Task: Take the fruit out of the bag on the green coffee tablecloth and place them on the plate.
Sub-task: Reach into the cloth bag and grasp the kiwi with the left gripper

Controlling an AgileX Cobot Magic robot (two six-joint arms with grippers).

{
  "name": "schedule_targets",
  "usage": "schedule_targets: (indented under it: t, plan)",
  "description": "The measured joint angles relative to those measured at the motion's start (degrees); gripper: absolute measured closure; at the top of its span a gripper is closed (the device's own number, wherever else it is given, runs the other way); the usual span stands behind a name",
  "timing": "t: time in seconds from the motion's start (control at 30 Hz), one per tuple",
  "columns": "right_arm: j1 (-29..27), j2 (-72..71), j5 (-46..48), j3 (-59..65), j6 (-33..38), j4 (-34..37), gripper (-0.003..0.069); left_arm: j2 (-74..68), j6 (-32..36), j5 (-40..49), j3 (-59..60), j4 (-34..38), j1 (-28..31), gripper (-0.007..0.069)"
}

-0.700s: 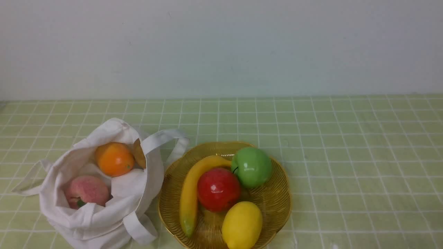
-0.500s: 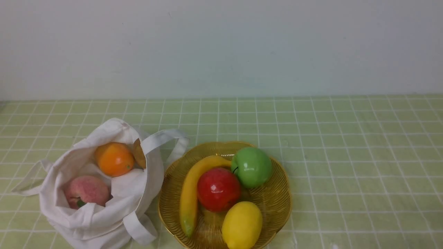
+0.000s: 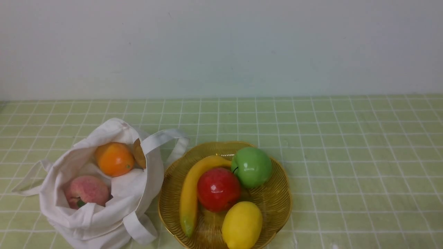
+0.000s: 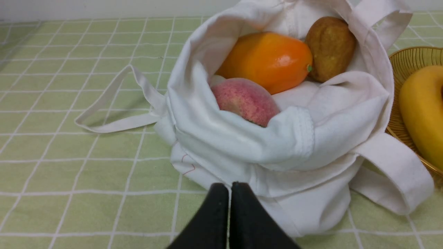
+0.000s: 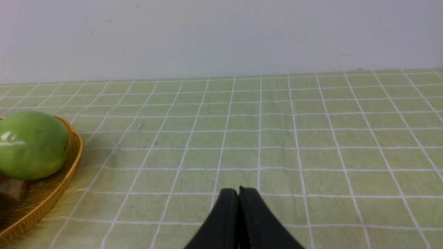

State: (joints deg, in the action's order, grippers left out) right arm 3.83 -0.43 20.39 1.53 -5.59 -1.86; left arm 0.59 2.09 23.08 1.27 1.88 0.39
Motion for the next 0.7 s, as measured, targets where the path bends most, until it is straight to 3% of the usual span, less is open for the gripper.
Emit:
schedule_targets:
  t: [0.5, 0.7]
  plan:
    - [0.00, 0.00, 0.00, 0.00, -0.25, 0.00, 0.0674, 0.00, 0.00, 0.00, 0.00, 0.10, 0.00, 0.0632]
    - [0.00, 0.00, 0.00, 0.00, -0.25, 0.00, 0.0674, 0.00, 0.00, -0.04, 0.00, 4.18, 0.00, 0.0632]
